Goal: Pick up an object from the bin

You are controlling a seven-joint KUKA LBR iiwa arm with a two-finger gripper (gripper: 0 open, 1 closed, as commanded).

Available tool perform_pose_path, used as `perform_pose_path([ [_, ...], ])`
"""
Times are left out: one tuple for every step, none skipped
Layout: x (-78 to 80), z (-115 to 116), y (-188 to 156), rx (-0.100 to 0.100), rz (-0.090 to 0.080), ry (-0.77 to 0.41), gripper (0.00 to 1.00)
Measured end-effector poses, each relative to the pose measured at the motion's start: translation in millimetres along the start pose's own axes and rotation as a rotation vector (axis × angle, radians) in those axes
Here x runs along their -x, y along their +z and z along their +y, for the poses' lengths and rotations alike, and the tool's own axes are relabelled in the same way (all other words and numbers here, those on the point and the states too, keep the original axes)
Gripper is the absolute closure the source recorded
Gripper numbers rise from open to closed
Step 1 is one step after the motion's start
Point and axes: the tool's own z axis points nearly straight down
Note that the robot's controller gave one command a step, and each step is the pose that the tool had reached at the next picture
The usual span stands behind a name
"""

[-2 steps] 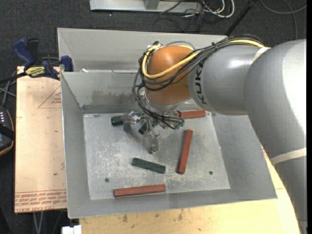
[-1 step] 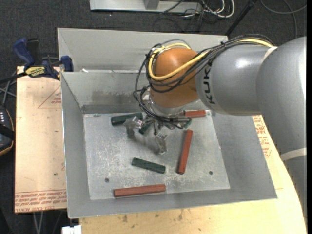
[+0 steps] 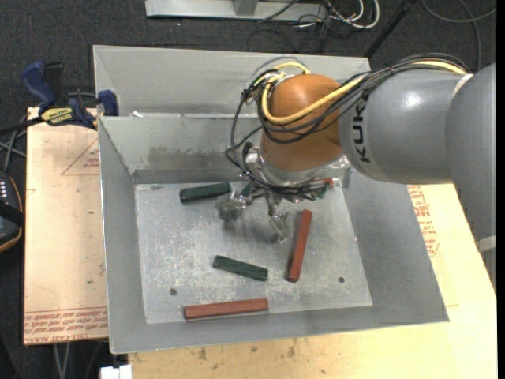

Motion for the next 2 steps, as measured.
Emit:
perform_pose_path([
  [-37.6, 27.6, 17.6, 0.001, 0.002, 0.258, 1.0],
  [-37.4, 27.6, 17.8, 0.001, 0.001, 0.259, 0.0],
])
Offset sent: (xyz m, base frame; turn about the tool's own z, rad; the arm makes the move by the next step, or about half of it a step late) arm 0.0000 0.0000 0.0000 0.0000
